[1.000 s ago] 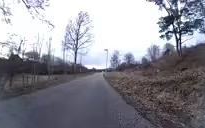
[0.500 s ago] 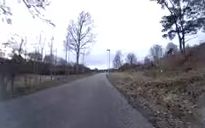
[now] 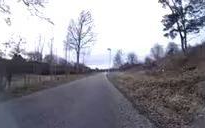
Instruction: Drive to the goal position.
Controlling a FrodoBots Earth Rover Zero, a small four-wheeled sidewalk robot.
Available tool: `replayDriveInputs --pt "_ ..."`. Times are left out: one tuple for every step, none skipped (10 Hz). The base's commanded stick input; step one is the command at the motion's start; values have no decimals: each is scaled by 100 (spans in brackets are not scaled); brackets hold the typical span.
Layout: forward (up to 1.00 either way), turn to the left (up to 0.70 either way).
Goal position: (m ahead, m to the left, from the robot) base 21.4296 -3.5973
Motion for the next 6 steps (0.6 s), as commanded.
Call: replayDriveInputs --pt "50 50" --pt "50 50" --pt "50 33" --pt "50 0" --pt "50 0" --pt "50 0"
